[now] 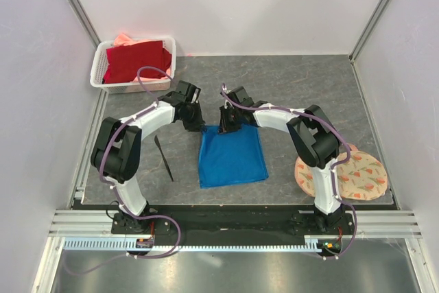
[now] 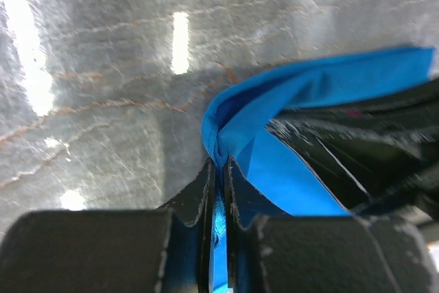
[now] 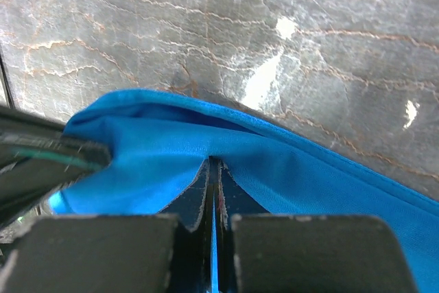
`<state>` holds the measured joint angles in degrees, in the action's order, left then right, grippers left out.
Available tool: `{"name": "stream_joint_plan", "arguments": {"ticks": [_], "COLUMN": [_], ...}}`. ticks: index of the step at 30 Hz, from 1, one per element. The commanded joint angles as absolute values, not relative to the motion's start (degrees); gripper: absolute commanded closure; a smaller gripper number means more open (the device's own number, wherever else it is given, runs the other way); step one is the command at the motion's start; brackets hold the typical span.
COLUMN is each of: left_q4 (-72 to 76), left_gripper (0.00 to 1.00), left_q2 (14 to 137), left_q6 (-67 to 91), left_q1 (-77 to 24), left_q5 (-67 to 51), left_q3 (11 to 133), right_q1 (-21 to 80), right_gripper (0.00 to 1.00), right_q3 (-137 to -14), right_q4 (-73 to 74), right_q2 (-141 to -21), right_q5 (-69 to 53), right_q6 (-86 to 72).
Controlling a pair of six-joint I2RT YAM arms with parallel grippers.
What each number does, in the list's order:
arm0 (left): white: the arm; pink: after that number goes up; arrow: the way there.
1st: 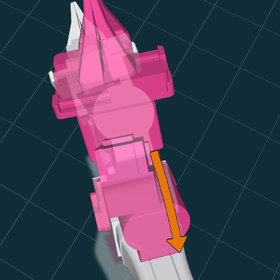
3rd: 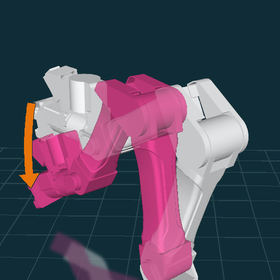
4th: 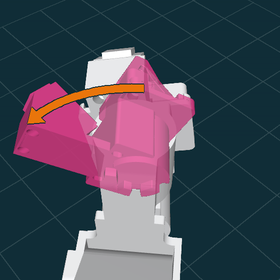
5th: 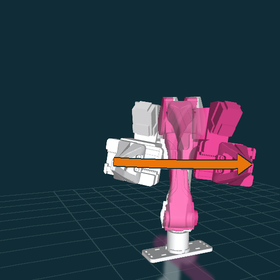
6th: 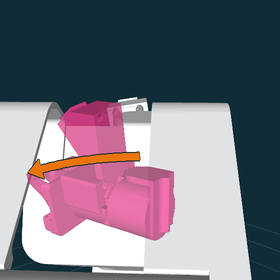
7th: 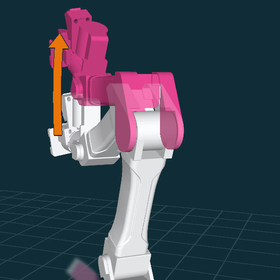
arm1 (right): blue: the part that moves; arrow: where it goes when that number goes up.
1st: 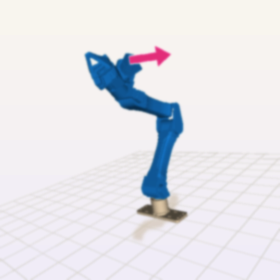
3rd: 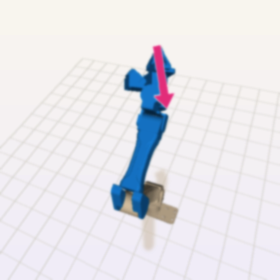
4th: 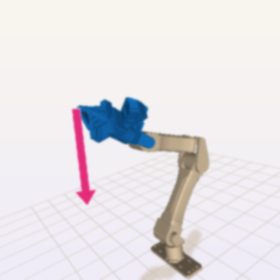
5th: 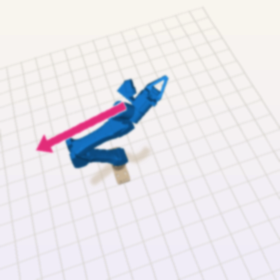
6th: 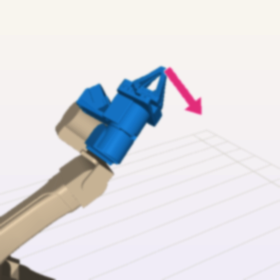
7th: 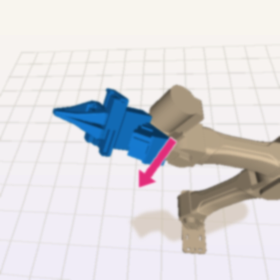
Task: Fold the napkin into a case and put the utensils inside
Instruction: Fold the lower triangle-folded napkin at the center of the board.
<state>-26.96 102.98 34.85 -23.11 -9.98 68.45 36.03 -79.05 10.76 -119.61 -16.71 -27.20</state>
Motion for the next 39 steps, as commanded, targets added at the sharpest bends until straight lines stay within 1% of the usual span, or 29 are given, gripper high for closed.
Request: {"name": "stream_joint_plan", "arguments": {"ticks": [1, 8, 18, 23, 26, 29, 30, 32, 33, 34, 35, 39], "left_q4": [-24.52, -23.82, -22.76, -22.76, -22.76, -22.85, -22.76, -22.85, -22.76, -22.85, -22.94, -23.47], "left_gripper": [0.98, 0.98, 0.98, 0.98, 0.98, 0.98, 0.98, 0.98, 0.98, 0.98, 0.98, 0.98], "left_q2": [98.26, 100.63, 101.69, 100.81, 100.11, 99.49, 99.49, 99.41, 99.32, 99.23, 99.14, 98.70], "left_q6": [38.05, 41.39, 46.93, 47.72, 47.81, 47.90, 47.90, 48.34, 48.34, 48.43, 48.69, 48.78], "left_q1": [-23.03, -23.29, -23.64, -23.55, -23.55, -23.55, -23.55, -23.55, -23.64, -23.56, -23.55, -23.55], "left_q5": [-12.74, -14.94, -13.10, -11.17, -10.64, -10.20, -10.11, -10.28, -10.37, -10.28, -10.28, -9.49], "left_q3": [67.68, 69.96, 71.19, 69.17, 68.03, 67.24, 67.15, 66.89, 66.97, 66.89, 66.71, 66.80], "right_q1": [36.03, 36.03, 35.95, 35.95, 36.04, 36.38, 36.47, 37.52, 37.96, 38.58, 40.15, 45.78], "right_gripper": [1.00, 1.00, 1.00, 1.00, 0.98, 0.91, 0.84, 0.80, 0.75, 0.72, 0.68, 0.59], "right_q3": [-79.28, -78.66, -79.63, -81.20, -82.09, -81.74, -81.65, -80.34, -79.72, -79.19, -77.80, -72.96], "right_q4": [10.99, 10.63, 11.07, 13.62, 16.34, 18.72, 20.11, 21.18, 21.96, 22.58, 23.02, 23.73], "right_q2": [-122.08, -122.17, -121.90, -119.97, -117.69, -114.27, -112.26, -110.05, -107.95, -106.89, -105.83, -100.04], "right_q5": [-14.94, -16.00, -16.96, -15.30, -13.98, -12.31, -11.78, -10.11, -9.59, -9.06, -7.66, -4.49], "right_q6": [-25.40, -25.31, -25.31, -24.00, -22.77, -22.06, -21.80, -21.19, -21.01, -20.92, -20.74, -20.48]}}
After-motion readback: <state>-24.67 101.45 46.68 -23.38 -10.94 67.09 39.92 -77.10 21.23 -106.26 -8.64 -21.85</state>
